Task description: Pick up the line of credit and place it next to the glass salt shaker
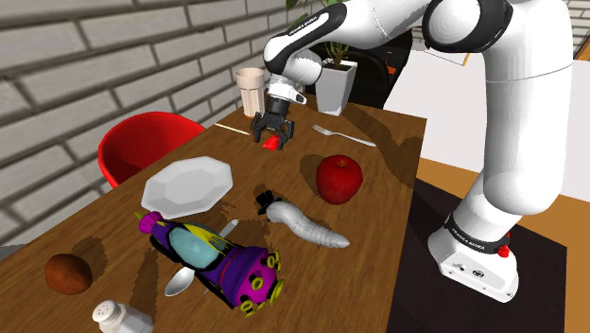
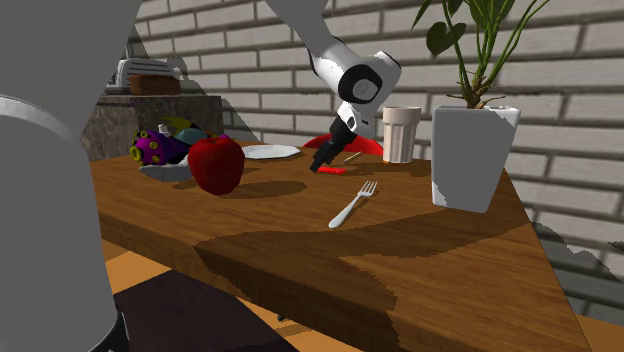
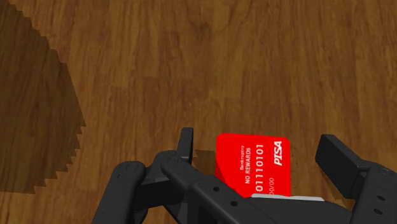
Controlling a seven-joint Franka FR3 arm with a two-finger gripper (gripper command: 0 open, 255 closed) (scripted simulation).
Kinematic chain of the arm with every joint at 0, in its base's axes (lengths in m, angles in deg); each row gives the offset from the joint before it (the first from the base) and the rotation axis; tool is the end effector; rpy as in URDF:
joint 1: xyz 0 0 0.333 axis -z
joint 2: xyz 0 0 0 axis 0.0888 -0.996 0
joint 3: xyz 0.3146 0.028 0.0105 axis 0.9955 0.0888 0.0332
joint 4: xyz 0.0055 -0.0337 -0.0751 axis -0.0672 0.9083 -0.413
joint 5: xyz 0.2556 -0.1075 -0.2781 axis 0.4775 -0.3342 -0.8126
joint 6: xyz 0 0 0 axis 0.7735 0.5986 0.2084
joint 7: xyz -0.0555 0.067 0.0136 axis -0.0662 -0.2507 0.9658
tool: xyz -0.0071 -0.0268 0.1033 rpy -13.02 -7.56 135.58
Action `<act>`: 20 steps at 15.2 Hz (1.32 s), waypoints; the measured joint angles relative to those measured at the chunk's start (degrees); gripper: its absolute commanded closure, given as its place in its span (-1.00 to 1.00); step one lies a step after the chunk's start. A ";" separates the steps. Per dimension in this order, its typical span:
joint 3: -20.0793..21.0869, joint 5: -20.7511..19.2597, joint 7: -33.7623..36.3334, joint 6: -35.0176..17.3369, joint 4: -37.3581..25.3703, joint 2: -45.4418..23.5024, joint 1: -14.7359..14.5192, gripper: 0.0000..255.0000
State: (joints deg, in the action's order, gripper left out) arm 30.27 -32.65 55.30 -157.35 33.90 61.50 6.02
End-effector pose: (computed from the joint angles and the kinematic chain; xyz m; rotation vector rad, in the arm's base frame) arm 0.6420 0.0833 0.3102 -2.1669 1.6336 0.6452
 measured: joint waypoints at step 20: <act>-0.12 -0.47 1.58 2.53 -1.11 1.84 0.04 1.00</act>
State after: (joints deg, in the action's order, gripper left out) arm 30.15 -33.12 56.88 -154.82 32.79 63.35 6.06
